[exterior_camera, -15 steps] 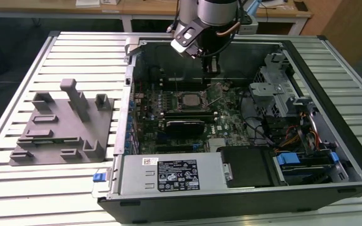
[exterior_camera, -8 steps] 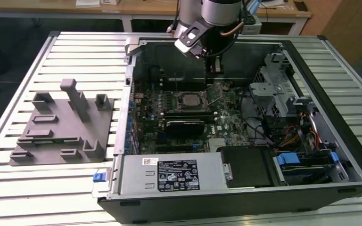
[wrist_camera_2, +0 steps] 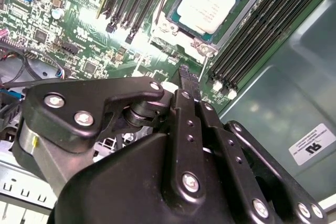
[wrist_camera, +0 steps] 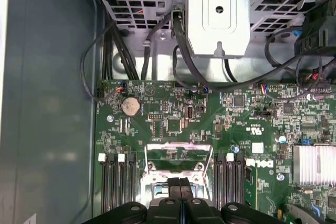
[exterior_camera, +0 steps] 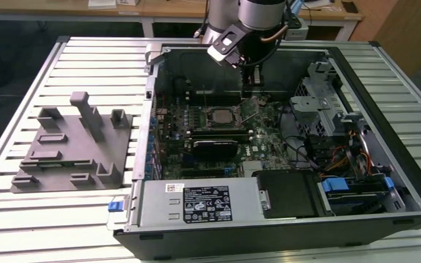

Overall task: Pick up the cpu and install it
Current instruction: 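Close the cpu cover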

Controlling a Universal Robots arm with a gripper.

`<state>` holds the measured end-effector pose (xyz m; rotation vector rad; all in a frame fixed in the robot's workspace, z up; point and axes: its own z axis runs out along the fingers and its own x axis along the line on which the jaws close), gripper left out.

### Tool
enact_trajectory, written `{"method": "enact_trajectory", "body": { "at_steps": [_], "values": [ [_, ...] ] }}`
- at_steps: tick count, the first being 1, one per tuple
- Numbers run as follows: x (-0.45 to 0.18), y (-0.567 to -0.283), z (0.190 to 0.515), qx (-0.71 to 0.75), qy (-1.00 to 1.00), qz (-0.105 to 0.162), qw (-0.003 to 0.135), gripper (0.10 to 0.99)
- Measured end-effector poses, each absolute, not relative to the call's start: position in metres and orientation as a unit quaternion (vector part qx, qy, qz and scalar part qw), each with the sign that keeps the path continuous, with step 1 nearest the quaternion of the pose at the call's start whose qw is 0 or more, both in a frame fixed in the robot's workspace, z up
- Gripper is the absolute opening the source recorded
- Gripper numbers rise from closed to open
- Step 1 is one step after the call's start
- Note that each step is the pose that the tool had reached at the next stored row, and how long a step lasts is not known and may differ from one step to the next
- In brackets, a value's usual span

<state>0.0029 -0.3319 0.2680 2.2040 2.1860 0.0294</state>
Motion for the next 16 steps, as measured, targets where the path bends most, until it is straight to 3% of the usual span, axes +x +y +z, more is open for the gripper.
{"method": "enact_trajectory", "body": {
  "at_steps": [16],
  "values": [
    [0.019, -0.331, 0.268, 0.71, 0.704, 0.01, 0.019, 0.106]
  ]
}}
